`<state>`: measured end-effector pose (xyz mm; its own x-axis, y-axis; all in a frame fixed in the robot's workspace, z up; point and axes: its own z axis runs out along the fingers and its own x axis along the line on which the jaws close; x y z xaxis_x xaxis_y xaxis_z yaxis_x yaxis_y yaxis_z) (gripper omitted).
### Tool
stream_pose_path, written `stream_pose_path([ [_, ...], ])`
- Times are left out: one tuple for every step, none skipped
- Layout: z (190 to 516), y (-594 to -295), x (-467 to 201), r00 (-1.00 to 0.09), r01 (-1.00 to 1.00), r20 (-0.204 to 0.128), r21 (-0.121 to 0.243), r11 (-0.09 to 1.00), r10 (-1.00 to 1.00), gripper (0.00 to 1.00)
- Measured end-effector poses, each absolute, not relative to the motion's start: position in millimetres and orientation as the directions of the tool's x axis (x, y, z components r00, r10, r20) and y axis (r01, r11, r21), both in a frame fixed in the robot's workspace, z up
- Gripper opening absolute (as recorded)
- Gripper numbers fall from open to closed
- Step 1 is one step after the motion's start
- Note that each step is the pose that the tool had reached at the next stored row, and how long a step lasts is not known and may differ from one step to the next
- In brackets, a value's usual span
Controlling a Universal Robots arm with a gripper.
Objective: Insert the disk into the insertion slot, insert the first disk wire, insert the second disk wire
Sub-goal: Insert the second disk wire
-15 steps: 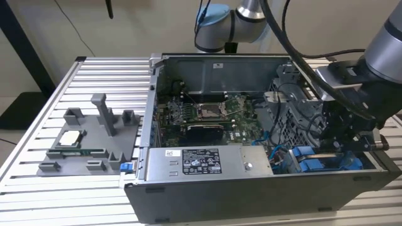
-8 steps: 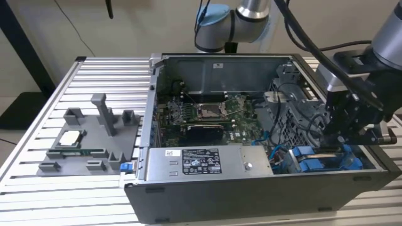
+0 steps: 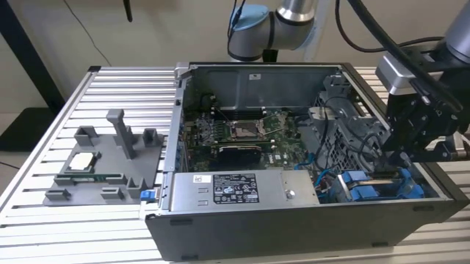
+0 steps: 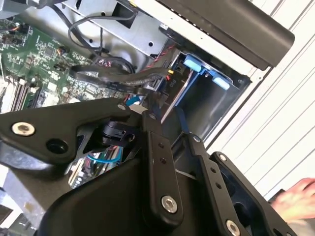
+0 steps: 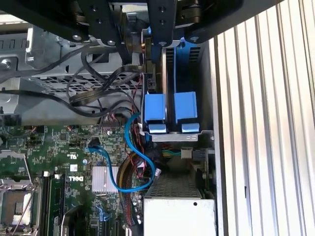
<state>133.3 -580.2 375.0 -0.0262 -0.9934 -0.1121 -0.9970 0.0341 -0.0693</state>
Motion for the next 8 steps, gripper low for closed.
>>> stream_pose_path([
  [377.7, -580.2, 133.4, -0.026, -0.997, -0.112, -0.069, 0.034, -0.993, 0.30],
  [378.4, -580.2, 133.4, -0.026, -0.997, -0.112, -0.069, 0.034, -0.993, 0.30],
  [378.3, -580.2, 133.3, -0.026, -0.997, -0.112, -0.069, 0.034, -0.993, 0.30],
  [378.4, -580.2, 133.3, -0.026, -0.997, -0.112, -0.069, 0.034, -0.993, 0.30],
  [378.7, -580.2, 133.4, -0.026, -0.997, -0.112, -0.069, 0.034, -0.993, 0.30],
  [378.9, -580.2, 133.3, -0.026, -0.997, -0.112, -0.069, 0.034, -0.993, 0.30],
  [378.9, -580.2, 133.3, -0.026, -0.997, -0.112, -0.069, 0.034, -0.993, 0.30],
  [378.9, -580.2, 133.3, -0.026, -0.997, -0.112, -0.069, 0.034, -0.993, 0.30],
])
